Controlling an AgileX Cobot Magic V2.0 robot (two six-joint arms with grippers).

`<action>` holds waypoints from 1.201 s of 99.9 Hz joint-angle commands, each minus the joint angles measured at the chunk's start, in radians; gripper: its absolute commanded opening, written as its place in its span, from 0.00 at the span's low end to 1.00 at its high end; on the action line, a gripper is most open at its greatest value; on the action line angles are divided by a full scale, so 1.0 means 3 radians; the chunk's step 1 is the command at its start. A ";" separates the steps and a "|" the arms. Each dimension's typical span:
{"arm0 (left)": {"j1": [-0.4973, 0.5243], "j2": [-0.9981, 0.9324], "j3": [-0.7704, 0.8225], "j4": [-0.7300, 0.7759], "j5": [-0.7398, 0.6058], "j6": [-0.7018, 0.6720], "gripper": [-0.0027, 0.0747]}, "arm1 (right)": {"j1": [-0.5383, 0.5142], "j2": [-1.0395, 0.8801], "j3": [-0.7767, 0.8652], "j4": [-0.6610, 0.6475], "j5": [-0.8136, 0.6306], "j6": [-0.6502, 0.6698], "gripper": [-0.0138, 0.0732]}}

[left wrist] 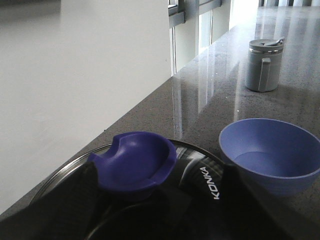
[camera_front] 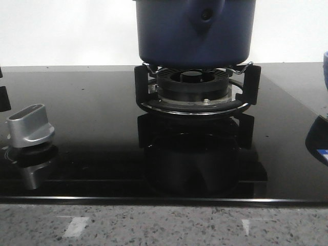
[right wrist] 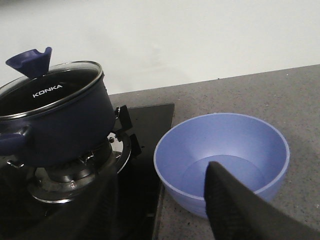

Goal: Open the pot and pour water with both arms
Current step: 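Close the left gripper around the blue lid handle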

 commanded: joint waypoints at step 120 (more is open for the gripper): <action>-0.0131 0.0458 -0.0477 -0.0339 0.0131 0.0210 0.71 | -0.0016 0.0066 -0.0104 0.0008 -0.0227 -0.0034 0.57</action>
